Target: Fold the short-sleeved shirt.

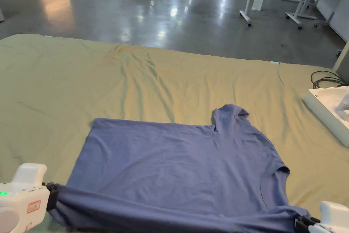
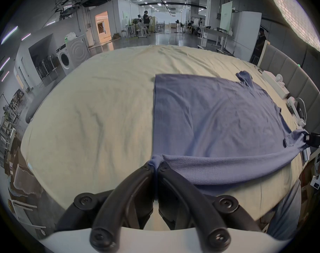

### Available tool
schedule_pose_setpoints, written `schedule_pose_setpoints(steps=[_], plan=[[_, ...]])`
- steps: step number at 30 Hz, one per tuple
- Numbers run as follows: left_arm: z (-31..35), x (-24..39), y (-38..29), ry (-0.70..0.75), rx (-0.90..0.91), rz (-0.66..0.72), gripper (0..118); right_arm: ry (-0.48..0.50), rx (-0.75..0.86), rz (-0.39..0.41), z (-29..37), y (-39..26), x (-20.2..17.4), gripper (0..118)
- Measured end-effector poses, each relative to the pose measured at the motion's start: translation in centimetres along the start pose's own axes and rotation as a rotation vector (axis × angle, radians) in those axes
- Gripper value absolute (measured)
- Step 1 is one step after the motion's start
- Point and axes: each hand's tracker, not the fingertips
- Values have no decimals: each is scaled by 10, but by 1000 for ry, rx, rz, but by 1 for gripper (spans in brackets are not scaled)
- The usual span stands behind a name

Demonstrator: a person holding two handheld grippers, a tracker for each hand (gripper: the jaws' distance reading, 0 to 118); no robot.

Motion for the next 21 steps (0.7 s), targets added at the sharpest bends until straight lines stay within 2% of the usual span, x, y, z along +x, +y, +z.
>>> schedule_pose_setpoints(steps=[5,9,12,19,21], plan=[[-36,1,38,2,0,23,4,2,-7,-30,-45,45,-4,6],[-68,3,62,8,-18,13,4,-8,-71,-63,-91,72,-8,6],[-92,6,73,4,-54,2,4,-25,-116,-38,-123,84,-13,6],[-122,12,75,-6,-121,-10,5,-42,-189,-36,-161,88,-13,7],[-122,12,74,-15,-131,-14,11,-40,-181,-31,-157,87,-13,9]])
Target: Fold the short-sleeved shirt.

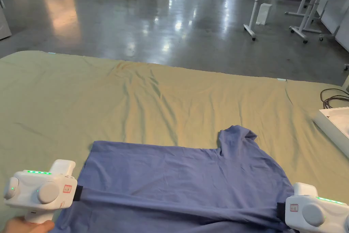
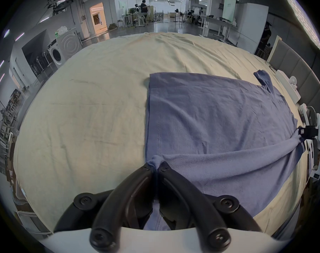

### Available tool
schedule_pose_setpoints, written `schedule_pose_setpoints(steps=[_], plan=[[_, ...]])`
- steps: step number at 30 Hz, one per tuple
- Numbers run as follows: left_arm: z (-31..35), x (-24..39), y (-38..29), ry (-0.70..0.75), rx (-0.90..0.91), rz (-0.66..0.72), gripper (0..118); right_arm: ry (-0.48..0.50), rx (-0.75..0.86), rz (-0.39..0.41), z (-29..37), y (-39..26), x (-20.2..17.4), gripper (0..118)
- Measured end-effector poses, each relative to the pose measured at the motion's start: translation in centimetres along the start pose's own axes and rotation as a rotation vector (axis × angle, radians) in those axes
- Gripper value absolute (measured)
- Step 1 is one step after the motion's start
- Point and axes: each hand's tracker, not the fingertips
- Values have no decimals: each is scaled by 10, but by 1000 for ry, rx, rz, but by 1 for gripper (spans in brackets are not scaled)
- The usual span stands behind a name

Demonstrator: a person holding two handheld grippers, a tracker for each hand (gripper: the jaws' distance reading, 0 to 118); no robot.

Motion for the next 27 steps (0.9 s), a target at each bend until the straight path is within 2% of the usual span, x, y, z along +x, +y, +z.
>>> schedule_pose_setpoints(steps=[1,3,4,5,6,7,10,15,19,22,24,25,26,27], plan=[[1,0,-1,-6,5,5,21,-4,11,5,4,-2,1,12],[11,-1,-4,-65,41,37,39,-22,68,9,17,-4,0,30],[16,-1,-4,-89,57,54,52,-22,118,19,26,-6,0,39],[22,1,-5,-84,77,62,62,-23,152,27,34,-8,0,52],[31,3,-6,-87,125,62,62,-20,194,33,45,-10,-2,61],[40,7,-7,-88,165,51,62,-12,254,41,57,-13,-5,64],[68,19,-9,-116,294,26,62,0,399,86,94,-21,-18,69],[113,51,-17,-133,452,15,62,33,618,136,148,-39,-48,69],[143,87,-34,-74,573,-42,62,69,734,124,178,-56,-72,69],[161,108,-50,-56,668,-53,62,60,796,128,190,-70,-84,65],[170,119,-58,-58,686,-66,52,40,821,132,196,-78,-89,42],[173,124,-61,-54,688,-78,43,32,827,130,195,-79,-89,29],[175,127,-62,-53,685,-89,29,31,831,126,196,-81,-90,14],[177,130,-63,-53,683,-95,18,33,835,116,198,-84,-89,8]])
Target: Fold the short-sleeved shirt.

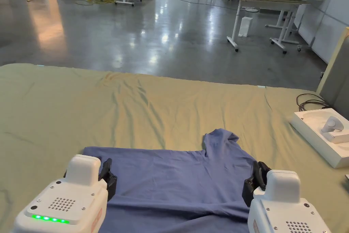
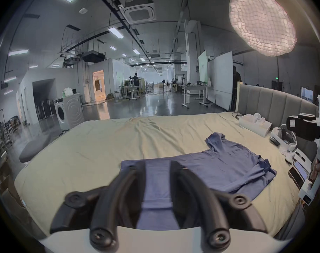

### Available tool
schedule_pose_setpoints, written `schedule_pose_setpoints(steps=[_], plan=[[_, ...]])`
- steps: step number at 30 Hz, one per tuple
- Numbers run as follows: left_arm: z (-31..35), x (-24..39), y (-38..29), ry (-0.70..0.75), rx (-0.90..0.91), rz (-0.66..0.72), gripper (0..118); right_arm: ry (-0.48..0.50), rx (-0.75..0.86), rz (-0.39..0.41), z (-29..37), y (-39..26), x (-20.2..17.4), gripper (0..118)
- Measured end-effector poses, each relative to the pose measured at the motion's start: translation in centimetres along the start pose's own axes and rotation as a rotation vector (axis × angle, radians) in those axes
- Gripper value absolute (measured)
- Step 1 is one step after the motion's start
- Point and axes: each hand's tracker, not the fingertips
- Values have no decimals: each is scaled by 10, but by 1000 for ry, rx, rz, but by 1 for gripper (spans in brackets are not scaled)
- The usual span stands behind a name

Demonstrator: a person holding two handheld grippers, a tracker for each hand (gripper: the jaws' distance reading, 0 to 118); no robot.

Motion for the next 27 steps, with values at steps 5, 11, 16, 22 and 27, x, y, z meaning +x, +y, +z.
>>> schedule_pose_setpoints(steps=[5,11,16,22,27], plan=[[7,-1,-2,-15,-20,-4,1,1,23,-17,10,1,2,0],[16,-35,-7,12,-95,24,1,4,20,6,11,5,3,0],[8,-95,-29,72,-310,100,1,14,-21,34,6,0,2,0],[-20,-151,-69,106,-545,250,18,27,-90,6,-2,-11,1,0],[-43,-156,-88,103,-614,337,62,32,-116,27,-4,-19,-4,0]])
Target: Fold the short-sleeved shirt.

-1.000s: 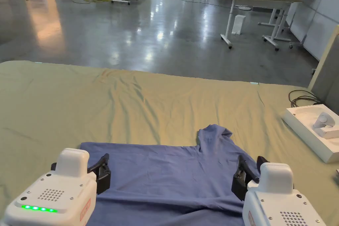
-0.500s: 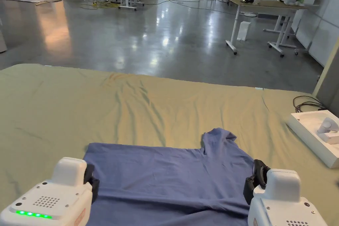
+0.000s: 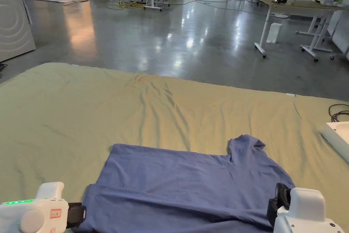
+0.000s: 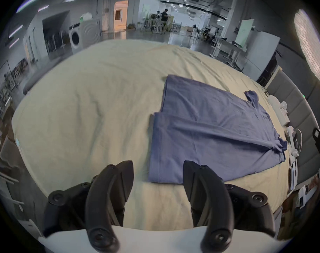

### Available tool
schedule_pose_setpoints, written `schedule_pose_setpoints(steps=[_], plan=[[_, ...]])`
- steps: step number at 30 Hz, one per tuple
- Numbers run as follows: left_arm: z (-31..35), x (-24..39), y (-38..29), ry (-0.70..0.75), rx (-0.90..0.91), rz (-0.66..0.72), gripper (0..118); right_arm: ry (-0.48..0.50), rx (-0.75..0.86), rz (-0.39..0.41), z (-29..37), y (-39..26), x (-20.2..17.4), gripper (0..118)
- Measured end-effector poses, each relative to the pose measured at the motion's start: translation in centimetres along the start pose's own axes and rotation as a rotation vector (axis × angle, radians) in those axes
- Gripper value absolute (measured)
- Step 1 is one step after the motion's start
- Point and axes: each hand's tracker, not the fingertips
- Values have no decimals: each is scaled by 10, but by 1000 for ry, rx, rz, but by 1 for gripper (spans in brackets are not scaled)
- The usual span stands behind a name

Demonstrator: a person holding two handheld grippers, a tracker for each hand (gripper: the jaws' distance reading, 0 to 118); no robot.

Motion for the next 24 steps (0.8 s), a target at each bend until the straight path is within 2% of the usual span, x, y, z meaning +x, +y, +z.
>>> schedule_pose_setpoints(steps=[3,7,9,10,13,15,16,20,23,24], plan=[[-26,5,1,-3,-62,1,64,-2,-14,14,-1,-3,-1,0],[-67,14,-10,111,-199,-63,64,-9,-34,30,-1,-8,2,0],[-60,22,-18,129,-124,-96,64,-16,-46,35,-1,-10,6,0],[-58,28,-19,146,-116,-101,61,-19,-50,33,0,-11,9,0],[-55,42,-25,150,-105,-204,37,-37,-67,18,-2,-15,18,0],[-57,47,-25,138,-118,-255,14,-44,-92,2,-5,-16,24,0],[-57,45,-24,134,-117,-254,8,-45,-102,-7,-6,-17,29,0],[-52,33,-19,98,-118,-224,6,-65,-168,-20,-15,-16,58,0],[-45,35,-20,102,-100,-244,6,-105,-264,-27,-26,-14,87,4],[-45,34,-19,103,-98,-250,6,-96,-312,-33,-31,-14,97,10]])
